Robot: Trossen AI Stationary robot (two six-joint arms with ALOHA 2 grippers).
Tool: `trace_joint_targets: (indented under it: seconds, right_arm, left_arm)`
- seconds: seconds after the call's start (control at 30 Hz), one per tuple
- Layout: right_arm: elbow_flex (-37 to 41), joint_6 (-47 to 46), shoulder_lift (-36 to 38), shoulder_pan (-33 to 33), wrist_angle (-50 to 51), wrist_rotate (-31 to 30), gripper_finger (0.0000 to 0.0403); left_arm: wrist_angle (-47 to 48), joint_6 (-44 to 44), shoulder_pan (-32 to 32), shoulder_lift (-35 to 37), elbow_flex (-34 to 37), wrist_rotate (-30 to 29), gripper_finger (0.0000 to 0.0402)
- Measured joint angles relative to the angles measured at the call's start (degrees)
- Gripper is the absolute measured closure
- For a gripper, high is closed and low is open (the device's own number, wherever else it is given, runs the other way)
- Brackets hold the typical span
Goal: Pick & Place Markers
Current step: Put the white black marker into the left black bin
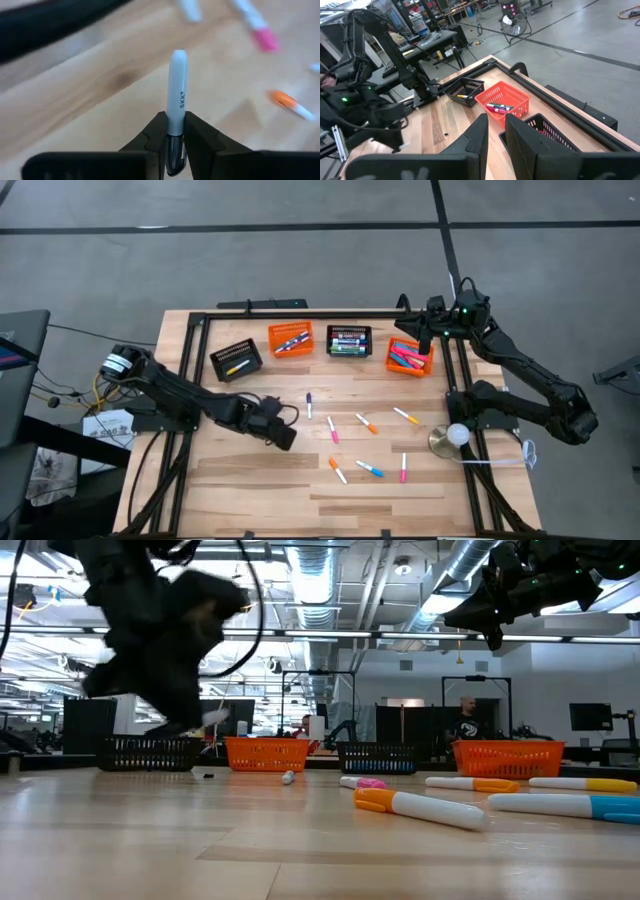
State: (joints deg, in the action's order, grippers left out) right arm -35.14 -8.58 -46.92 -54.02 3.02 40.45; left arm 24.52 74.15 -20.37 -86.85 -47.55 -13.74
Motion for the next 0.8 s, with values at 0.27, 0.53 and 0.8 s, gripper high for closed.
trace_joint_targets:
  seconds: [0.27,0.53,0.8]
  right_arm:
    - [0.0,0.0,0.0,0.0,-0.01,-0.02,0.0346]
    - [0.0,-0.02,0.0,0.0,-0.01,-0.02,0.0346]
    - [0.0,0.0,0.0,0.0,-0.01,-0.02,0.0346]
  left_arm:
    - [-13.11,-16.29,-0.03,0.5,-0.11,0.25,0.0348]
    - [-13.43,-16.55,0.27,0.5,-0.13,0.25,0.0348]
    - [-10.86,-8.3,7.87,0.5,-0.17,0.51,0.0348]
